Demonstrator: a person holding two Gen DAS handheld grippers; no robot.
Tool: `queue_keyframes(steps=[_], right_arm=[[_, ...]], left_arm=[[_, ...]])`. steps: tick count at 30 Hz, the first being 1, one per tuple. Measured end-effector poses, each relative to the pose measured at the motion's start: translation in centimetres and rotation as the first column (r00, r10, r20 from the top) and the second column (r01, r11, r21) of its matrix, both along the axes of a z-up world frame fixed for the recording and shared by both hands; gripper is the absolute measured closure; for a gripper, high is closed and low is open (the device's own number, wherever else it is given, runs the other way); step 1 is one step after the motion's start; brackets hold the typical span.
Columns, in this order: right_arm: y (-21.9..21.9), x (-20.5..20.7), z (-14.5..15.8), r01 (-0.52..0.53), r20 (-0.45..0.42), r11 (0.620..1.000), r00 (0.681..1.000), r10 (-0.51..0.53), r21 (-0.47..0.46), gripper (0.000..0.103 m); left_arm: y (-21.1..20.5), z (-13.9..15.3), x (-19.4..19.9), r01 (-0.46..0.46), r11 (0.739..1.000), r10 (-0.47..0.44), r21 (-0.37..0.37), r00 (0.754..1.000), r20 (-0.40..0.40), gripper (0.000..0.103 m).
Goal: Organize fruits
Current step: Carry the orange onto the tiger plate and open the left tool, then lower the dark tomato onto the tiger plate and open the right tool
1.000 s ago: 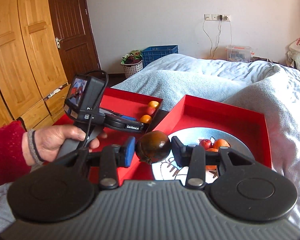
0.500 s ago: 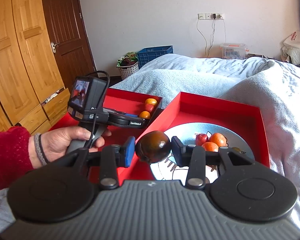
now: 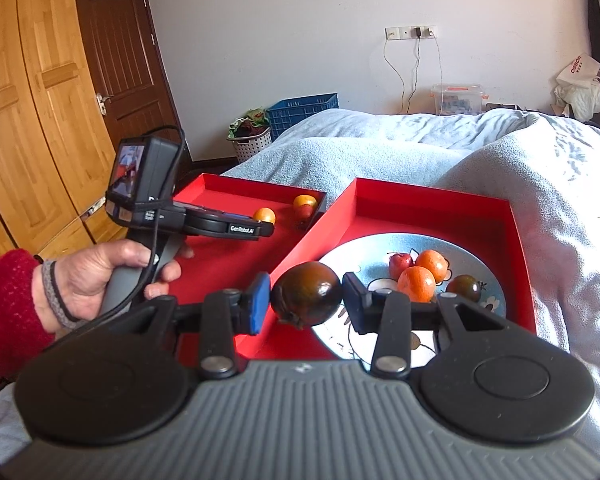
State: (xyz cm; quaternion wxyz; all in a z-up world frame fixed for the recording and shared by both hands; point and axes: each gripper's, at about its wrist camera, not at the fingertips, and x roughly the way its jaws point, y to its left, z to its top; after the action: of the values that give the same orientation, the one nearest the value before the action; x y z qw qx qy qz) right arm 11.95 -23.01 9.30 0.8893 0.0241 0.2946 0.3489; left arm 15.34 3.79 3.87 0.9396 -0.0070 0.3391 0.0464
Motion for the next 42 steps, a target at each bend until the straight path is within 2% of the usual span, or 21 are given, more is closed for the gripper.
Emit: queue_keyframes(steps=[9,16,22,27,32,42], right_arm=[[-1.9,-1.8,0.3,0.026,0.015,0.999,1.0,-0.026,0.025,0.061],[-4.4,-3.0,0.1,0.066,0.014,0.997,0.998,-0.067,0.045,0.061],[-6.2,-3.0,-0.8,0.11,-0.004,0.993,0.994,-0.11,0.048,0.061],[-7.0,-2.7,-1.5,0.135,-0.02,0.99,0.991,-0.134,0.048,0.061],[-7.3,-2.2,-1.9,0.138,-0.022,0.99,0.99,-0.137,0.041,0.061],[-6.7,-0.2,-3.3,0.163,-0.052,0.986,0.986,-0.161,0.023,0.061]], left_arm=[[-3.0,3.8,-2.6,0.063,0.998,-0.065,0.022,0.996,0.061,0.07],[-7.2,5.3,-3.6,0.146,0.989,-0.147,0.018,0.986,0.076,0.07],[-11.6,4.4,-3.4,0.222,0.975,-0.222,0.008,0.974,0.044,0.07],[-14.6,1.9,-2.2,0.256,0.967,-0.256,0.004,0.967,-0.018,0.07],[-15.5,-0.1,-1.7,0.271,0.962,-0.269,0.022,0.961,-0.069,0.07],[-15.3,0.4,-2.1,0.272,0.962,-0.27,0.019,0.96,-0.067,0.069]])
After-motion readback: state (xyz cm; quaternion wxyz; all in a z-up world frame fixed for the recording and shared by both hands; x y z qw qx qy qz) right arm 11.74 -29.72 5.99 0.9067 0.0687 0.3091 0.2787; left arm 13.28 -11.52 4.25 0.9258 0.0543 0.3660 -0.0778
